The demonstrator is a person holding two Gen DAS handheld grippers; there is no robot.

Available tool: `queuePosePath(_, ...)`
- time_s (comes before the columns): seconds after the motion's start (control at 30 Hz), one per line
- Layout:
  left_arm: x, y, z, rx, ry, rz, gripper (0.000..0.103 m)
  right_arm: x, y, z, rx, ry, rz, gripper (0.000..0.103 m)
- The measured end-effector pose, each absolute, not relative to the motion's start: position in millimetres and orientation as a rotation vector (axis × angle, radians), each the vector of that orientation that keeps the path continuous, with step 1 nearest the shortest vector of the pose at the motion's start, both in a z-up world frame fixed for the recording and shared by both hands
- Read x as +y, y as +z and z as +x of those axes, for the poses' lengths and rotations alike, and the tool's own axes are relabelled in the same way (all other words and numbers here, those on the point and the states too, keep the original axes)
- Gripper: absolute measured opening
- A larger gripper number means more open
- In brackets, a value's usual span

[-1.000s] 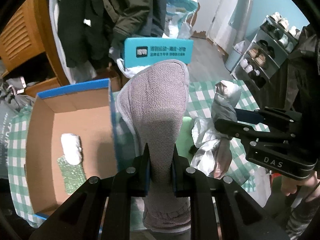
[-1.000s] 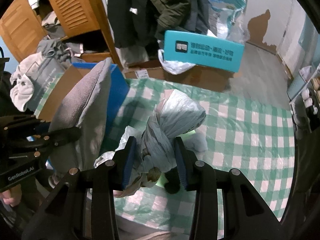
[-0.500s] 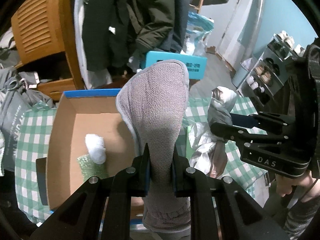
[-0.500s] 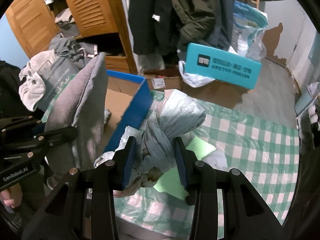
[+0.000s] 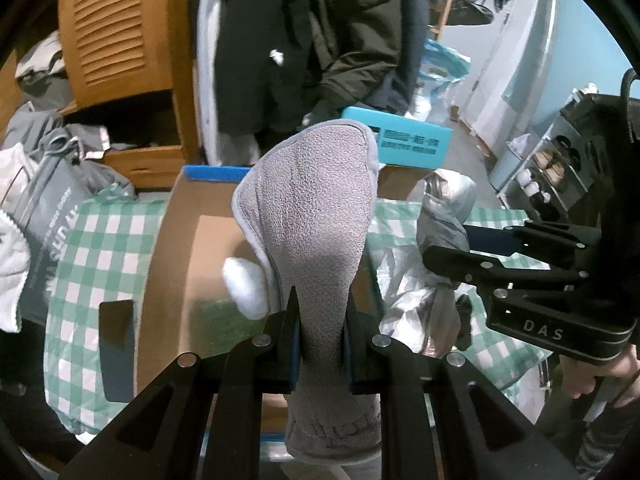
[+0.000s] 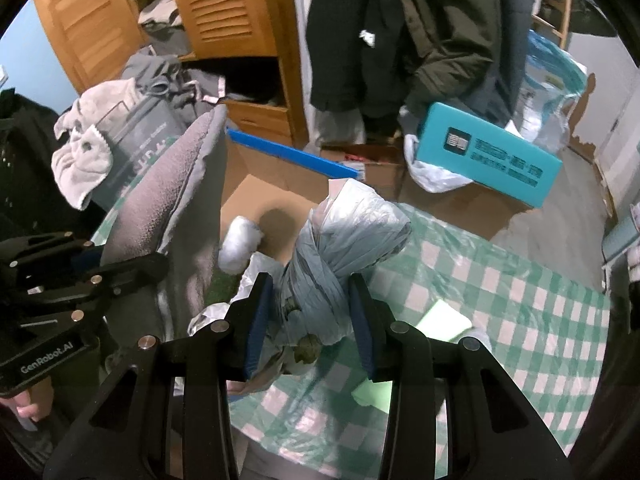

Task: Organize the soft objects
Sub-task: 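Carry the grey slipper and white sock bundle over the box with both grippers, then release the slipper and sock bundle into the box and withdraw both grippers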

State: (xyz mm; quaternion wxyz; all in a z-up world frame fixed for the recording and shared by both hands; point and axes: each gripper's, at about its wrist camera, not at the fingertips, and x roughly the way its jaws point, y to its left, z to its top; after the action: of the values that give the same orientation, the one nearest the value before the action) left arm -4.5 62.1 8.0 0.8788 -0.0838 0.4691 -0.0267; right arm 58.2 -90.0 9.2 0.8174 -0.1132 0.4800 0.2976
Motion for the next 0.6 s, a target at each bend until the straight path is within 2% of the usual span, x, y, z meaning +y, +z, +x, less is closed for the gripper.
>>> queuePosePath(0.6, 107.8, -34.0, -0.1, 1.065, 0.061, -0.214, 0.016, -28.9, -23.8, 57.3, 1.101, 0.704, -0.317, 0.037)
